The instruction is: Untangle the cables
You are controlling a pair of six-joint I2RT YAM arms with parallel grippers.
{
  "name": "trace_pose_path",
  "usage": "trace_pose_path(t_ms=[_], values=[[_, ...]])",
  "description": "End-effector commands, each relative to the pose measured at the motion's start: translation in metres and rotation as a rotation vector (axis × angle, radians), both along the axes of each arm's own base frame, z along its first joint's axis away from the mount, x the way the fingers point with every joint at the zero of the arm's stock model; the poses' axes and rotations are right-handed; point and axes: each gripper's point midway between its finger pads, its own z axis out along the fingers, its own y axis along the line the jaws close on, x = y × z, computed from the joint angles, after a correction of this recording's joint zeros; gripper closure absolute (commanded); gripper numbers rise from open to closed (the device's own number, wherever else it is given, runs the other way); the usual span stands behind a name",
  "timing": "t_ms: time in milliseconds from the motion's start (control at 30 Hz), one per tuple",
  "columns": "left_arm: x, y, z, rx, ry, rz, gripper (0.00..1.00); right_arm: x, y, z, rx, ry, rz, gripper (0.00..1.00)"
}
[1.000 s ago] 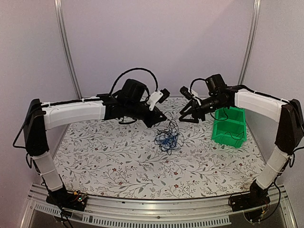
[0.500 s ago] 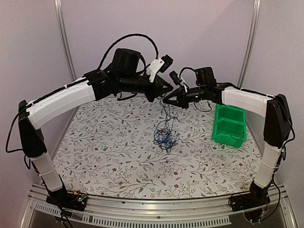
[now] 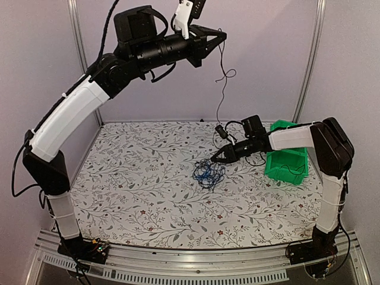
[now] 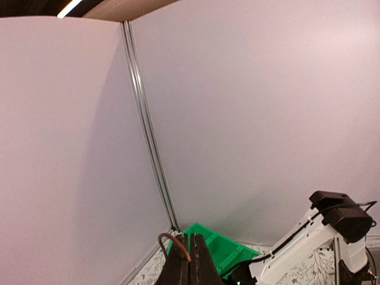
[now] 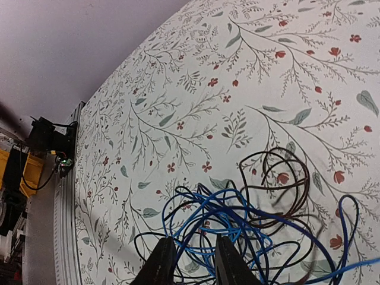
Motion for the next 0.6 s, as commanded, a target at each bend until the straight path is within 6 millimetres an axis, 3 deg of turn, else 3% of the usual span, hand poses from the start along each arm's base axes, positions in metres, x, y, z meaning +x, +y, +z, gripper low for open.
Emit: trace_pose_path(t_ms=[0, 133, 200, 300, 400, 467, 567], values=[[-0.019, 0.016, 0.057, -0.165, -0.085, -0.006, 1.00, 0.005, -0.012, -0.019, -0.067, 0.014, -0.051, 0.73], [-0.017, 0.020, 0.060, -0.169, -0.092, 0.012, 1.00, 0.006, -0.019, -0.026, -0.099, 0.007, -0.069, 0.77], [-0.019, 0.026, 0.071, -0.198, -0.113, 0.029, 1.00, 0.009, -0.027, -0.035, -0.142, 0.003, -0.105, 0.81], [-0.029, 0.045, 0.108, -0.283, -0.198, 0.054, 1.00, 0.011, -0.049, -0.055, -0.217, 0.020, -0.181, 1.00], [-0.046, 0.072, 0.154, -0.408, -0.280, 0.072, 1.00, 0.009, -0.067, -0.071, -0.273, 0.038, -0.220, 1.00], [-0.060, 0.093, 0.181, -0.512, -0.334, 0.070, 1.00, 0.008, -0.075, -0.080, -0.309, 0.042, -0.236, 0.93], [-0.075, 0.118, 0.207, -0.628, -0.375, 0.074, 1.00, 0.005, -0.080, -0.086, -0.334, 0.048, -0.244, 0.91]])
